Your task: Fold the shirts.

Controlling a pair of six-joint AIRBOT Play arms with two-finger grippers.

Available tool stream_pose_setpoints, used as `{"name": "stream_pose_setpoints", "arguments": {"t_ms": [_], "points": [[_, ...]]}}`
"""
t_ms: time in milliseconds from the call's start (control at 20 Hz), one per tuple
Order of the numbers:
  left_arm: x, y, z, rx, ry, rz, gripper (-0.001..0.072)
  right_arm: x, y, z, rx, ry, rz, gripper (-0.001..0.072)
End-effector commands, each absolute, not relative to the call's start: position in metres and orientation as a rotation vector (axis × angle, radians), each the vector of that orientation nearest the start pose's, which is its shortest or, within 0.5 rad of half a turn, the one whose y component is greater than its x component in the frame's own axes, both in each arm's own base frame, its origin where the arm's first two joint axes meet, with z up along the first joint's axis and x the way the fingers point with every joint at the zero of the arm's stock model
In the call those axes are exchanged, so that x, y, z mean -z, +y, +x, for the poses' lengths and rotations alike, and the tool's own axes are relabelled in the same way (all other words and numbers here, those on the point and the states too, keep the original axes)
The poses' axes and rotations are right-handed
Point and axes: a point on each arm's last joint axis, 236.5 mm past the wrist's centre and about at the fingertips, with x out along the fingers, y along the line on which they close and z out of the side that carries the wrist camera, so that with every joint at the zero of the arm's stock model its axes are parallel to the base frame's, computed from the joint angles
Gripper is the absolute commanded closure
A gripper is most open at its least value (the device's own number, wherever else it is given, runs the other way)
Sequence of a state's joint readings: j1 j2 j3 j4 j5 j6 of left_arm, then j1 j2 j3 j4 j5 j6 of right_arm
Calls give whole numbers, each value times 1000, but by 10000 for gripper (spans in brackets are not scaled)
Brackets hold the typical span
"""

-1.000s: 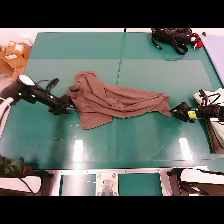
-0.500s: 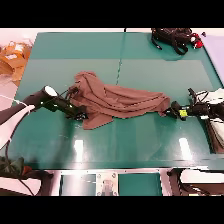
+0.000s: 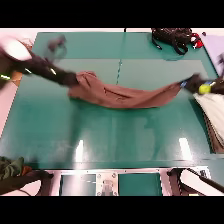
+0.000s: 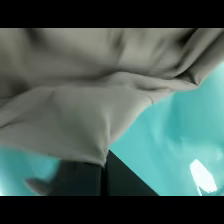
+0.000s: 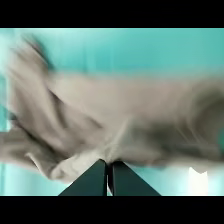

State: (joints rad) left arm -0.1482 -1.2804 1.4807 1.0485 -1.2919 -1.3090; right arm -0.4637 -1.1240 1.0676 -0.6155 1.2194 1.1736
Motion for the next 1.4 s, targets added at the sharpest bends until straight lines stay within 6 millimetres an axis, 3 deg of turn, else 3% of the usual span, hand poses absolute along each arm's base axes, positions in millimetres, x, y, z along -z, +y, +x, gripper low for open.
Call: {"name": "stream_pose_setpoints", "arguments": {"t_ms": [0, 100, 200, 250, 350, 450, 500, 600, 700, 850, 950, 1100, 1250, 1350], "points": [[-345, -148, 367, 560, 507, 27, 681, -274, 25, 367, -384, 520, 585, 693], [-453, -135, 318, 533, 210, 62, 681, -357, 30, 340, -359, 310, 506, 693], [-537, -123, 254, 508, -49, 93, 681, -425, 38, 302, -337, 133, 437, 693], [-568, -116, 225, 494, -169, 110, 681, -451, 45, 281, -330, 62, 394, 693], [-616, -103, 174, 451, -389, 127, 681, -488, 59, 245, -321, -43, 312, 693], [-639, -92, 152, 406, -502, 137, 681, -512, 69, 220, -307, -115, 278, 693], [-641, -89, 153, 391, -511, 143, 681, -515, 71, 214, -297, -125, 284, 693], [-633, -88, 170, 380, -475, 149, 681, -511, 67, 214, -273, -110, 291, 693], [-612, -92, 205, 377, -406, 161, 681, -499, 59, 223, -255, -79, 309, 693], [-555, -106, 291, 396, -223, 158, 681, -454, 39, 255, -233, 27, 389, 693], [-504, -123, 348, 449, -69, 142, 681, -404, 21, 283, -213, 134, 447, 693], [-428, -165, 424, 597, 110, 107, 680, -310, -12, 337, -168, 299, 551, 693], [-343, -196, 491, 688, 282, -10, 680, -217, -37, 390, -124, 446, 620, 693], [-282, -213, 522, 726, 404, -74, 680, -153, -41, 424, -124, 575, 652, 693]]}}
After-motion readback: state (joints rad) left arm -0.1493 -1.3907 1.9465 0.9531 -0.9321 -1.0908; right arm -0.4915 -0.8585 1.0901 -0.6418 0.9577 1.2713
